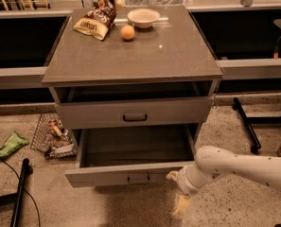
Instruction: Close middle drawer
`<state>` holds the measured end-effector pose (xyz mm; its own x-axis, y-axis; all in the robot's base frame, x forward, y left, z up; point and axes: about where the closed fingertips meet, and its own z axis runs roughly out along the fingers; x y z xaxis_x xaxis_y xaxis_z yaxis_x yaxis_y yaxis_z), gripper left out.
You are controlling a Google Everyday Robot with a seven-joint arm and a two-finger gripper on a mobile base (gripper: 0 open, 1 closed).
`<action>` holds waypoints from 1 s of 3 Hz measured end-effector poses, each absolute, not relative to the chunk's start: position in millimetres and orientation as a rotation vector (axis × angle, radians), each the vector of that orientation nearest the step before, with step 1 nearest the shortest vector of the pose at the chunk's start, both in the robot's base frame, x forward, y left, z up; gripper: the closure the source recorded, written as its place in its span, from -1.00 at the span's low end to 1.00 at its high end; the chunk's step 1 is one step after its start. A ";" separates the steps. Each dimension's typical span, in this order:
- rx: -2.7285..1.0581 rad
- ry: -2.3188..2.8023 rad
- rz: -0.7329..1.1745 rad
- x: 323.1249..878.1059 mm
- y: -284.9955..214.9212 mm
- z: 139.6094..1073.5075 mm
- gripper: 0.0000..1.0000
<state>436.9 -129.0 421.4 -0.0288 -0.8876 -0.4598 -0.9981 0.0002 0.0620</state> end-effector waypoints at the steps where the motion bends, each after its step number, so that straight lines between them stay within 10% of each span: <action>1: -1.934 1.989 0.445 473.6 -139.3 410.6 0.00; 3: -1.865 1.989 0.323 520.3 -149.6 409.1 0.93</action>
Offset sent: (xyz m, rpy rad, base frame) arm 0.0988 -0.0264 -0.0124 -0.0615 -0.1848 -0.1002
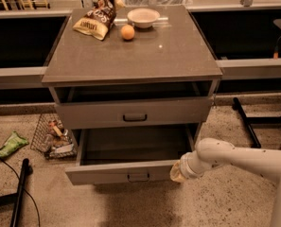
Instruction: Close middle drawer
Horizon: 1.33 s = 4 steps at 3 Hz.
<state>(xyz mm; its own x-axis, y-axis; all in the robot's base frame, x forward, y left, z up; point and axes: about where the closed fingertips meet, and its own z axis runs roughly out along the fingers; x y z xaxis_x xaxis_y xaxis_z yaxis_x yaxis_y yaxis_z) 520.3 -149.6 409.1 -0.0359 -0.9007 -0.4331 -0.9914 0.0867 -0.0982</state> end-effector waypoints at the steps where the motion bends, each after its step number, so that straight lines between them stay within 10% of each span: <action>1: -1.815 1.983 0.269 547.9 -151.2 410.0 1.00; 4: -1.812 1.982 0.266 549.4 -151.2 410.5 -0.31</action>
Offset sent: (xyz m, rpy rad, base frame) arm 0.0244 -0.0014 0.0007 0.0049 -0.0443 -0.0306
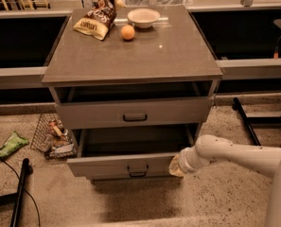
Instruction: Close middle drawer
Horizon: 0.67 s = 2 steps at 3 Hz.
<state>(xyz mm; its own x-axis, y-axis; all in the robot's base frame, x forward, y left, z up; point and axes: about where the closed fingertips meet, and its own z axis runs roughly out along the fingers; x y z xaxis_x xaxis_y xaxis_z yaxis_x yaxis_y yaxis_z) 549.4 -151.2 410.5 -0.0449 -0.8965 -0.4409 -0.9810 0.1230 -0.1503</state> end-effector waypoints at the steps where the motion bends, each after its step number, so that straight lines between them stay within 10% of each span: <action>1: -1.812 1.982 0.266 549.4 -151.2 410.5 -0.75; 2: -1.812 1.982 0.266 549.4 -151.2 410.5 -1.00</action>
Offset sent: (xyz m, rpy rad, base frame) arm 0.0000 0.0000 0.0000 0.0000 0.0000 0.0000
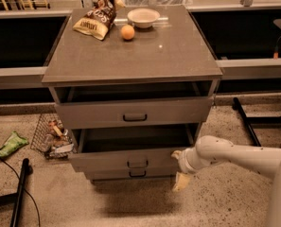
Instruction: Close middle drawer
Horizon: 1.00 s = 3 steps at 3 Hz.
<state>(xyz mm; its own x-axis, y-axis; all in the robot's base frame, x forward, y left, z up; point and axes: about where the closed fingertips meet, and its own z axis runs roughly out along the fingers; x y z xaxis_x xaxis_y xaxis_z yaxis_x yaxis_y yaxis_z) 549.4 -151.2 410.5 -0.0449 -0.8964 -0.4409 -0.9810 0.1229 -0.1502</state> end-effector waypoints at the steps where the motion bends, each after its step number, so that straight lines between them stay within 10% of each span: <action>1: -1.812 1.981 0.266 549.4 -151.1 410.5 -1.00; 3: -1.795 1.934 0.319 585.1 -150.3 403.3 -1.00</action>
Offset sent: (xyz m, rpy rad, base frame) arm 0.0230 -0.0014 -0.0074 0.0703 0.0055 0.0169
